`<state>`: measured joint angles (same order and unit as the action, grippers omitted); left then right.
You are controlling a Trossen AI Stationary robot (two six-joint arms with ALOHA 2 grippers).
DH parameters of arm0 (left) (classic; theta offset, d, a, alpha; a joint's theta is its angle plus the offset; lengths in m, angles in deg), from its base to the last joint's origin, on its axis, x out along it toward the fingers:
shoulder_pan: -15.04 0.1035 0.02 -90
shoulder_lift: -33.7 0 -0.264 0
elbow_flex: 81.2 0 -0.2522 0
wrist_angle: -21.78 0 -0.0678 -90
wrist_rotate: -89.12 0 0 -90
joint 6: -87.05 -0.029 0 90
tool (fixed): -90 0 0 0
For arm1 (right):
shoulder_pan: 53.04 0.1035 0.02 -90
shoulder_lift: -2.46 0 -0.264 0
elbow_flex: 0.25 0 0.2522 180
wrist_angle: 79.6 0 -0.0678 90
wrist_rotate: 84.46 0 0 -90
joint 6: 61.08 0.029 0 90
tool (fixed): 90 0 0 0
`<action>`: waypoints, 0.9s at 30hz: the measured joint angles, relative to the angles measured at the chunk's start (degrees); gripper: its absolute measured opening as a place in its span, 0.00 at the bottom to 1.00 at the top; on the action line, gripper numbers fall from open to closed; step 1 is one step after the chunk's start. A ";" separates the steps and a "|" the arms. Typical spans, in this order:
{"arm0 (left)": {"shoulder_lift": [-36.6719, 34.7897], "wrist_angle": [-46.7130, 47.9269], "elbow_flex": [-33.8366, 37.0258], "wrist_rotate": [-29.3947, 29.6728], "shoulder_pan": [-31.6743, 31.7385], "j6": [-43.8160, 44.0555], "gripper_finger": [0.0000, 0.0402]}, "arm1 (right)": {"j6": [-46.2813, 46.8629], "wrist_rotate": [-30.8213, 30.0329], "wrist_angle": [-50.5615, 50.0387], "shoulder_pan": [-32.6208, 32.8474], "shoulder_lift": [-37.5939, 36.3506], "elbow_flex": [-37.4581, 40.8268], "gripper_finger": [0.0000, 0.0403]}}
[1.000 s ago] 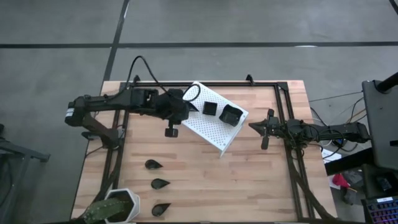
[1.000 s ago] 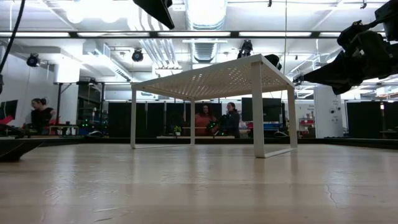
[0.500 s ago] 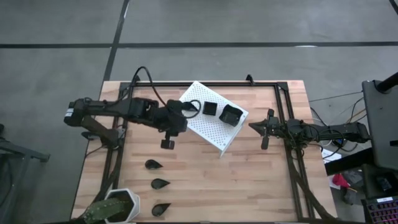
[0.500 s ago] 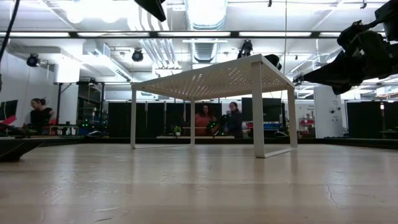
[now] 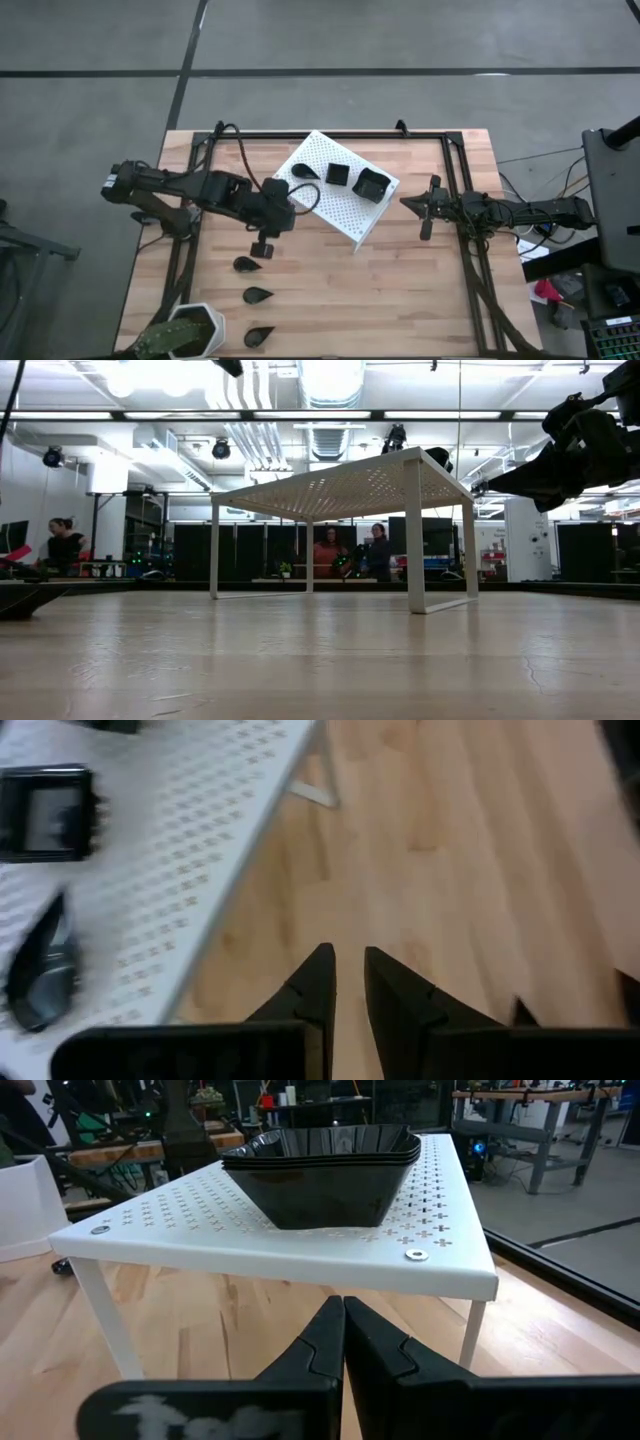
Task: Pick & Place Mini shaped plates
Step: Stack the drop shaped plate on top of the other drop shaped plate on the shelf
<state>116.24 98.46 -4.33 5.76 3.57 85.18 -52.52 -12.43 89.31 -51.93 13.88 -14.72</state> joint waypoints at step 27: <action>-2.32 -12.16 19.69 -1.03 -9.92 19.79 0.13 | 0.00 0.01 0.00 0.00 0.00 0.00 0.02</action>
<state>113.92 86.30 15.36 4.73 -6.35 104.97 -52.52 -12.42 89.31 -51.93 13.88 -14.72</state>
